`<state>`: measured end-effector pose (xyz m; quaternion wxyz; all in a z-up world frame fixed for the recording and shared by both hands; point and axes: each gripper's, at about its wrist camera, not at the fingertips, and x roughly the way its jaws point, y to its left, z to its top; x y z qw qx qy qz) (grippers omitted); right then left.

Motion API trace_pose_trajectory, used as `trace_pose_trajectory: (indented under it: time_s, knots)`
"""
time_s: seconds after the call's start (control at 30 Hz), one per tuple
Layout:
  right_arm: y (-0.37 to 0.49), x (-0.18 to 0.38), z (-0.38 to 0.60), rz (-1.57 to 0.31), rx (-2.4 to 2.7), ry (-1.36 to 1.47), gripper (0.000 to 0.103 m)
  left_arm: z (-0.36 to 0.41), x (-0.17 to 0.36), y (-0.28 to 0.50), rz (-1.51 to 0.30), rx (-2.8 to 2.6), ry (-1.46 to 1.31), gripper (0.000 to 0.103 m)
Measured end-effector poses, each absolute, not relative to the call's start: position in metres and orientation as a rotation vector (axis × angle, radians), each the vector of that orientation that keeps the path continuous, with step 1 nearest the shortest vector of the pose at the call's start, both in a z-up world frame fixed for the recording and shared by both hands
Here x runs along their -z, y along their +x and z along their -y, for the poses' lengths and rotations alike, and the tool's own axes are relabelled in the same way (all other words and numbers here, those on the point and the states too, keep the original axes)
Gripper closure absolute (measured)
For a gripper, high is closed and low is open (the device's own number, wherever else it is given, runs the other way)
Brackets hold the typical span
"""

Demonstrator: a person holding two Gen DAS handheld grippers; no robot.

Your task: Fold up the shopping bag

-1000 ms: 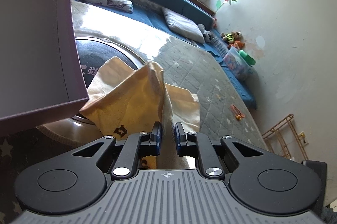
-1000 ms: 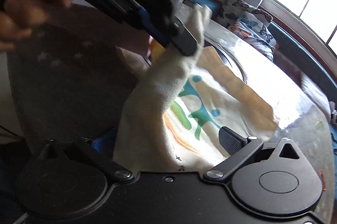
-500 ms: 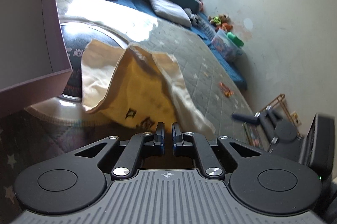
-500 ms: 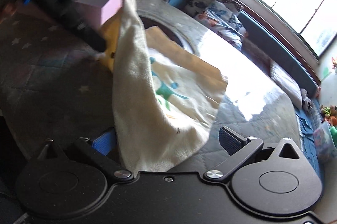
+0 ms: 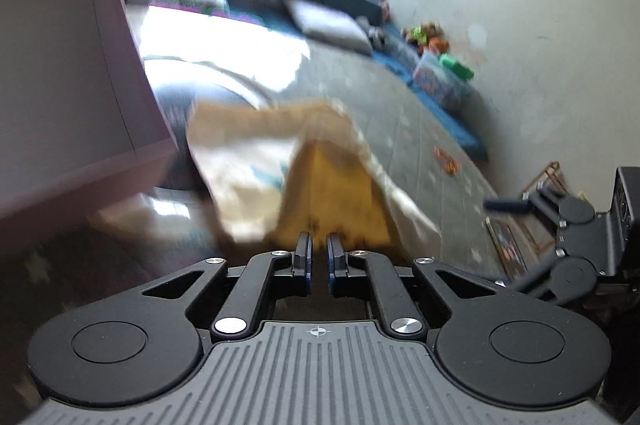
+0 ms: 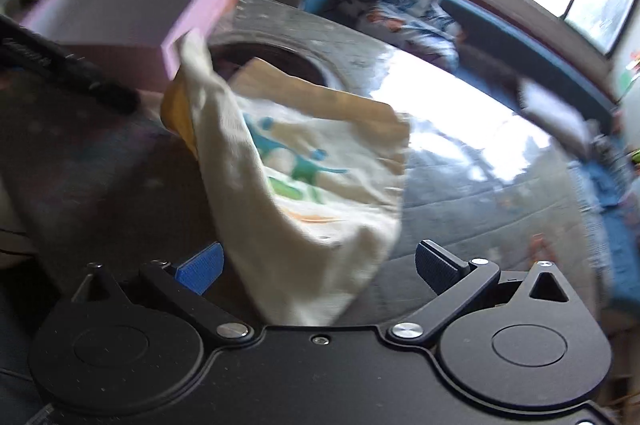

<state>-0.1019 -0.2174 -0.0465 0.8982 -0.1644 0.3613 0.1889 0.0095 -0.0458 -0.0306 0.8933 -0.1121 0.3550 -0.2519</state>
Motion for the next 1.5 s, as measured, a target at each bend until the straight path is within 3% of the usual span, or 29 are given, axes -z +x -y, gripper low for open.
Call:
trace_pose_trajectory:
  time_s: [0.3, 0.63, 1.17, 1.5]
  knots:
    - [-0.062, 0.033, 0.227, -0.69, -0.355, -0.148, 0.0, 0.033, 0.007, 0.021, -0.646, 0.47, -0.231, 0.095]
    - [-0.021, 0.062, 0.193, -0.808, -0.467, -0.112, 0.0, 0.032, 0.009, 0.036, -0.679, 0.467, -0.216, 0.094]
    - [-0.038, 0.104, 0.17, -0.924, -0.516, -0.185, 0.0, 0.088, 0.066, 0.057, -0.817, 0.587, -0.143, 0.093]
    - [-0.044, 0.112, 0.162, -0.901, -0.505, -0.24, 0.0, 0.104, 0.103, 0.064, -0.894, 0.557, -0.049, 0.089]
